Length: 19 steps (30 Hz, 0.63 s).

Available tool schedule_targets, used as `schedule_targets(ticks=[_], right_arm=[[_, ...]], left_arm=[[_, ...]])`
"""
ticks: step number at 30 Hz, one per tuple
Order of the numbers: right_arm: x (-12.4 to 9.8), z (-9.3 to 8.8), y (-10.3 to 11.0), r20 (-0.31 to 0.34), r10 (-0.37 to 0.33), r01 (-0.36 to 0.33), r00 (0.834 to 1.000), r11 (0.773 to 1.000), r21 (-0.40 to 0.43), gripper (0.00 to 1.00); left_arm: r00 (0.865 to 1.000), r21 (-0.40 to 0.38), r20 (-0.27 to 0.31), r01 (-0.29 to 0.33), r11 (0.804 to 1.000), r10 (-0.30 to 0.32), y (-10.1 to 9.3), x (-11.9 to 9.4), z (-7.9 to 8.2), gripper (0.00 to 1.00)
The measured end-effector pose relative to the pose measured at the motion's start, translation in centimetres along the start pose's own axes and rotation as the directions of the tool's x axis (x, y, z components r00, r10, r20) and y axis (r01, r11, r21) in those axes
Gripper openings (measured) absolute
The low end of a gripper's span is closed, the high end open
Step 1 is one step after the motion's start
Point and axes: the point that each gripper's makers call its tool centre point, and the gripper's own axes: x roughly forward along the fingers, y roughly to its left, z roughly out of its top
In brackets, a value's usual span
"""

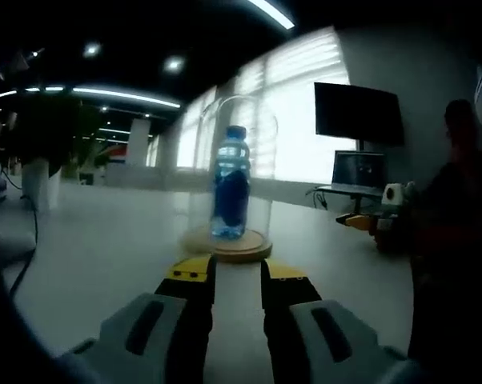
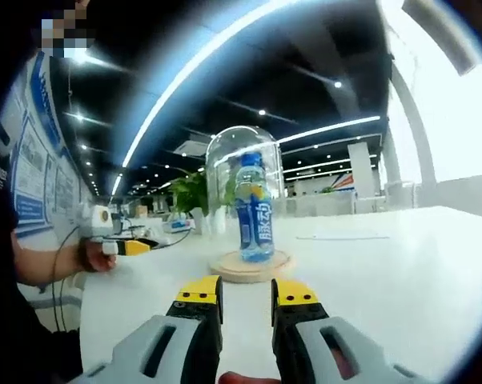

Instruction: Open the cover put in the Mizone put the cover back on

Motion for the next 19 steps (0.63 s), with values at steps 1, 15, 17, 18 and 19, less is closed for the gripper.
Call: schedule_targets(ticks=[1, 15, 17, 18, 19], right_arm=[[0.1, -0.1, 0.2, -0.004, 0.001, -0.001, 1.0, 1.0, -0.006, 0.16], [0.4, -0.6, 1.1, -0.038, 0.016, -0.019, 0.999, 0.997, -0.081, 0.16], [0.4, -0.6, 1.2, -0.04, 0.015, -0.019, 0.999, 0.996, -0.09, 0.16], [0.4, -0.6, 1.2, -0.042, 0.014, -0.018, 0.999, 0.995, -0.096, 0.16], [0.4, -0.7, 1.2, -0.044, 0.012, -0.017, 0.999, 0.995, -0.1, 0.16]], left_arm=[[1.0, 0.002, 0.001, -0.003, 1.0, 0.003, 0.0, 0.0, 0.0, 0.18], [1.0, 0.012, 0.014, -0.01, 1.0, 0.01, -0.2, -0.2, 0.3, 0.18], [1.0, 0.015, 0.013, -0.012, 1.0, 0.012, -0.3, -0.2, 0.3, 0.18], [1.0, 0.016, 0.013, -0.011, 1.0, 0.011, -0.3, -0.2, 0.3, 0.18], [1.0, 0.016, 0.013, -0.01, 1.0, 0.01, -0.3, -0.2, 0.3, 0.18]])
